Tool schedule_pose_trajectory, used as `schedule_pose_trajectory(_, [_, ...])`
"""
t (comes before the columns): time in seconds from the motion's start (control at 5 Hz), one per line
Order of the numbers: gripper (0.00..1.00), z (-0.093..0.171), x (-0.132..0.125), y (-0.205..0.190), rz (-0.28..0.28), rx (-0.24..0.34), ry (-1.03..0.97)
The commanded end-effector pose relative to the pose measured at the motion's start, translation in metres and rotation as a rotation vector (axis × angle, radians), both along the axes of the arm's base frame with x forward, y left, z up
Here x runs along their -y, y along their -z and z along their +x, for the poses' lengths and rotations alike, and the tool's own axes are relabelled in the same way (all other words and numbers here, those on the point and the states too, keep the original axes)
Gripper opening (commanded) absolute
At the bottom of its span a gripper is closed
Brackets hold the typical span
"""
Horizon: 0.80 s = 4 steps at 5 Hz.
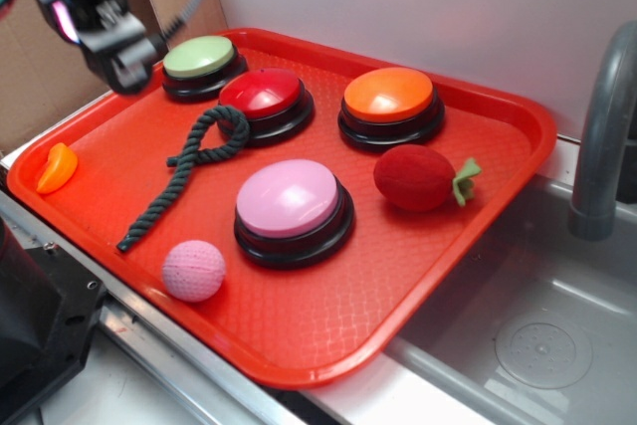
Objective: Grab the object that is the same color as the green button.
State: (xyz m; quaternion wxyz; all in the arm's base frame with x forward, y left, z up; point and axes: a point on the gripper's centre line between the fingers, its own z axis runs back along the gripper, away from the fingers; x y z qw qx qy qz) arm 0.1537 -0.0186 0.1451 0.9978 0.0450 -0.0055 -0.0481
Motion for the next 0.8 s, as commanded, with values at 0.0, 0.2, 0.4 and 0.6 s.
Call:
schedule_pose_trajectory(0.0, [1.00, 0.005, -0.017, 0.053, -0.022, 0.018, -0.051])
schedule_pose_trajectory(0.2, [1.00, 0.004, -0.024, 0.080, -0.024, -0.009, -0.095])
schedule_pose_trajectory(0.4, [1.00, 0.004, -0.029, 0.100, -0.006, -0.021, -0.130])
schedule_pose_trajectory(0.6, [1.00, 0.003, -0.034, 0.117, -0.013, -0.025, -0.143])
